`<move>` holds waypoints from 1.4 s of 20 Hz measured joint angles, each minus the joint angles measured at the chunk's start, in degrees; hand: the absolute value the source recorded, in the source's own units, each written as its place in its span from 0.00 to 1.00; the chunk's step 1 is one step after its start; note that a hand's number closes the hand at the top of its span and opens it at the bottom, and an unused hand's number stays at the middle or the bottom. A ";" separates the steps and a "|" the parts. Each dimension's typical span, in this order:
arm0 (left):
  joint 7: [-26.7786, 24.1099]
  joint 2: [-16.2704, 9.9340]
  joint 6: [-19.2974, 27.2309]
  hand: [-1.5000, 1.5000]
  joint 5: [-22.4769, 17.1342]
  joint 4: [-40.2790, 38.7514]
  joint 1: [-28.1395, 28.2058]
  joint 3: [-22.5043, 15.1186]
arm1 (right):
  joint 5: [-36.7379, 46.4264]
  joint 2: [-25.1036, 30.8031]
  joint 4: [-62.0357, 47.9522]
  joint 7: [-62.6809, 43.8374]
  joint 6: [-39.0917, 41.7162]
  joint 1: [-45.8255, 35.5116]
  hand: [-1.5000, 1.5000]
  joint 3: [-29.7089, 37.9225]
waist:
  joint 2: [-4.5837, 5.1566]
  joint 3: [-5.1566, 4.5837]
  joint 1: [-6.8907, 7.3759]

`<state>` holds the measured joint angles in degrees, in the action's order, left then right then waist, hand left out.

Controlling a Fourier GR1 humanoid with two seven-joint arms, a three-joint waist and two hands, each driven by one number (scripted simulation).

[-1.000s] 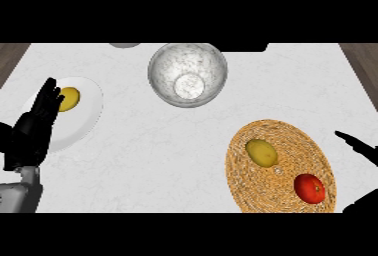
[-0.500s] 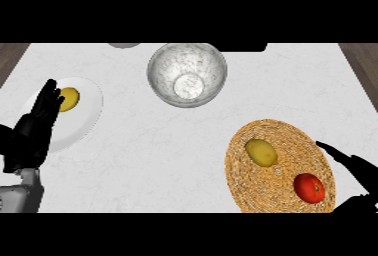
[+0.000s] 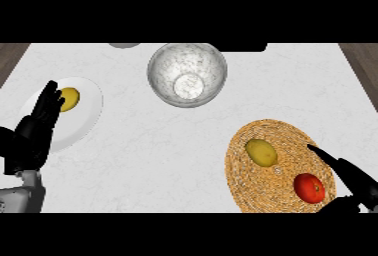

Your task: Pick the tomato from the placemat and place it in the bowl

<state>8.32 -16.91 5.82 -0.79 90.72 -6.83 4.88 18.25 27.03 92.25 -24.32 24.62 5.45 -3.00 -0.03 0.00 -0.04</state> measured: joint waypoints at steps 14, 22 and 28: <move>-0.53 0.63 -2.39 0.50 0.94 -2.31 -2.06 2.63 | 5.26 -4.44 -9.00 6.38 0.36 -6.19 1.00 1.43 | -0.45 -0.87 -0.17; -2.55 1.95 -2.79 0.50 1.82 -3.13 -1.64 2.01 | 13.17 -10.90 -8.97 3.14 -4.84 -12.21 1.00 -4.44 | -0.22 -0.69 1.23; -1.83 2.60 -4.40 0.50 2.07 -3.22 -4.85 -0.71 | 25.52 -21.42 -10.67 -7.65 -6.75 -27.97 1.00 -19.19 | 0.62 -0.47 7.16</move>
<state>6.49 -14.30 1.42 1.28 87.50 -11.69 4.17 43.77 5.61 81.58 -31.96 17.87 -22.52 -22.19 0.59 -0.47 7.12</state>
